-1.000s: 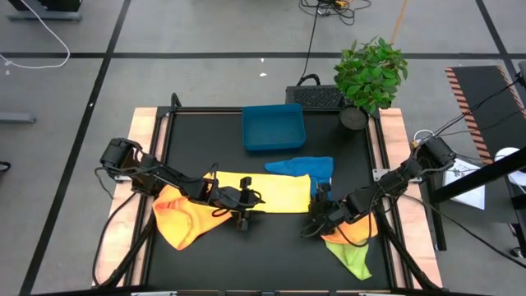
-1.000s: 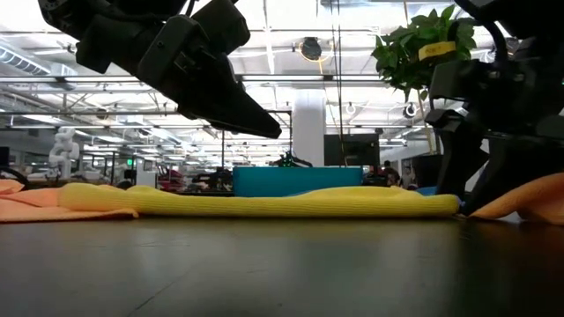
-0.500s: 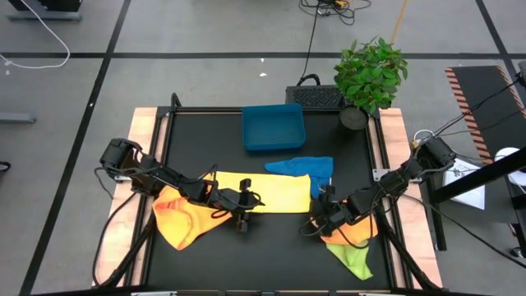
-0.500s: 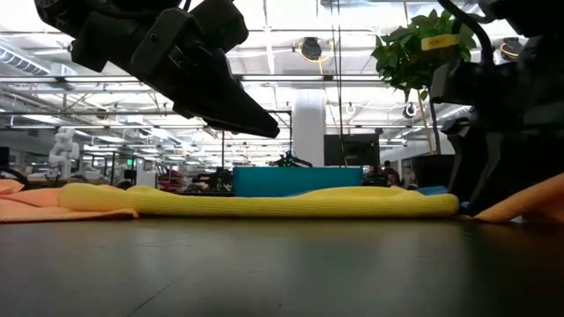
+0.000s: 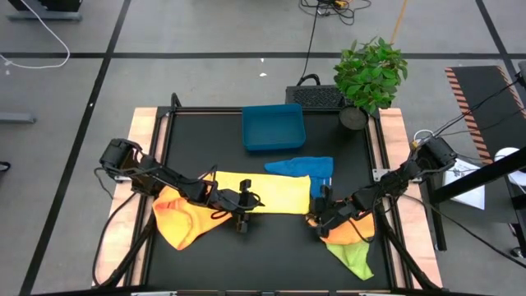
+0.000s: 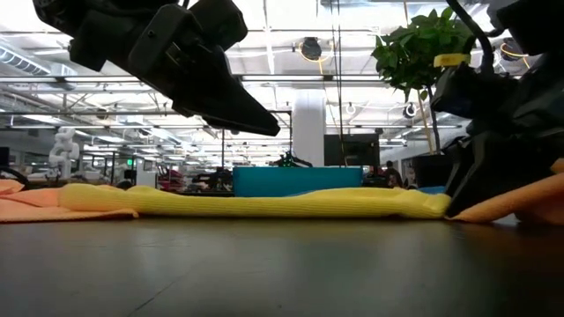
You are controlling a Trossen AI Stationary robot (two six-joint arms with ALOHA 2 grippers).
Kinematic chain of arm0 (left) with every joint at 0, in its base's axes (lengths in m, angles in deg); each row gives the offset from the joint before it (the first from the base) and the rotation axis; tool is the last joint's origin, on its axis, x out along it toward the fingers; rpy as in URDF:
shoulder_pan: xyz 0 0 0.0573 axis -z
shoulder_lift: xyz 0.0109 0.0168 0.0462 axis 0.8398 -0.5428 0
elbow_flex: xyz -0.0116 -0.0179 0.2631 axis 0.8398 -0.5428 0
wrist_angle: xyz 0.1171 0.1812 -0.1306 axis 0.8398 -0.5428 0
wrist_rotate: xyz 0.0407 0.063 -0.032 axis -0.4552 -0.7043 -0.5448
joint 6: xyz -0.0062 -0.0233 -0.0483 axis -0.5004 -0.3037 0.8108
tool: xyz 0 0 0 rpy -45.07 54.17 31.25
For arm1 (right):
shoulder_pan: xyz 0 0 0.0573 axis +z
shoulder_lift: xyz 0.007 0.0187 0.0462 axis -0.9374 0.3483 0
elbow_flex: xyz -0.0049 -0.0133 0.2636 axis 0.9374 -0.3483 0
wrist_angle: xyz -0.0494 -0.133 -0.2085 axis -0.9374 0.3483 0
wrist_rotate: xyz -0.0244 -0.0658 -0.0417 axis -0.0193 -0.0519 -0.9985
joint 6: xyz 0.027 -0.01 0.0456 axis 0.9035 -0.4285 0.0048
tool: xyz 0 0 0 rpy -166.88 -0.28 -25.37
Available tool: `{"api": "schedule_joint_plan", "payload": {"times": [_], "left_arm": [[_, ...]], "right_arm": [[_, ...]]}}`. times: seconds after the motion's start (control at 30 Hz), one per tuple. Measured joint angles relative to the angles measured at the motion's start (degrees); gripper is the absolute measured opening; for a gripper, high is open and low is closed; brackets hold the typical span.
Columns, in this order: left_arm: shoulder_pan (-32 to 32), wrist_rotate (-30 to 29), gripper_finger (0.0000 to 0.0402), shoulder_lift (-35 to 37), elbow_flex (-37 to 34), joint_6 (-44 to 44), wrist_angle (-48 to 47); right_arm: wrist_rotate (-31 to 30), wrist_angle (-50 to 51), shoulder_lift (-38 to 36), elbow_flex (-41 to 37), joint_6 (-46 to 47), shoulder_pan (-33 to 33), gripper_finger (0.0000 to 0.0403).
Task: Fold microfiber towels
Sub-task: Fold the yellow microfiber towel
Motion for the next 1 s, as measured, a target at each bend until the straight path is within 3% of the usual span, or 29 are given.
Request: {"api": "schedule_joint_plan", "payload": {"times": [0.27,0.5,0.7,0.8,1.0], "left_arm": [[0.07,-0.07,0.0147,-1.99,-0.02,-0.52,3.71],[0.07,-0.04,0.0147,-7.52,0.78,-2.51,10.23],[0.93,-1.66,0.0147,-13.88,8.77,-7.0,10.44],[1.95,-5.32,0.0147,-17.38,14.18,-10.81,10.01],[2.71,-19.96,0.0147,-20.87,23.25,-13.11,1.64]], "right_arm": [[2.59,-2.03,-1.06,-0.24,-3.93,-0.3,0.0006],[2.38,-2.31,-7.55,-0.28,-4.59,-1.12,0.0008],[2.16,-2.7,-11.84,-0.24,-4.7,-2.69,0.0003],[2.15,-2.79,-12.39,-0.24,-4.68,-3.6,0.0003],[2.39,-2.82,-12.35,-0.24,-4.55,-4.35,0.0003]]}}
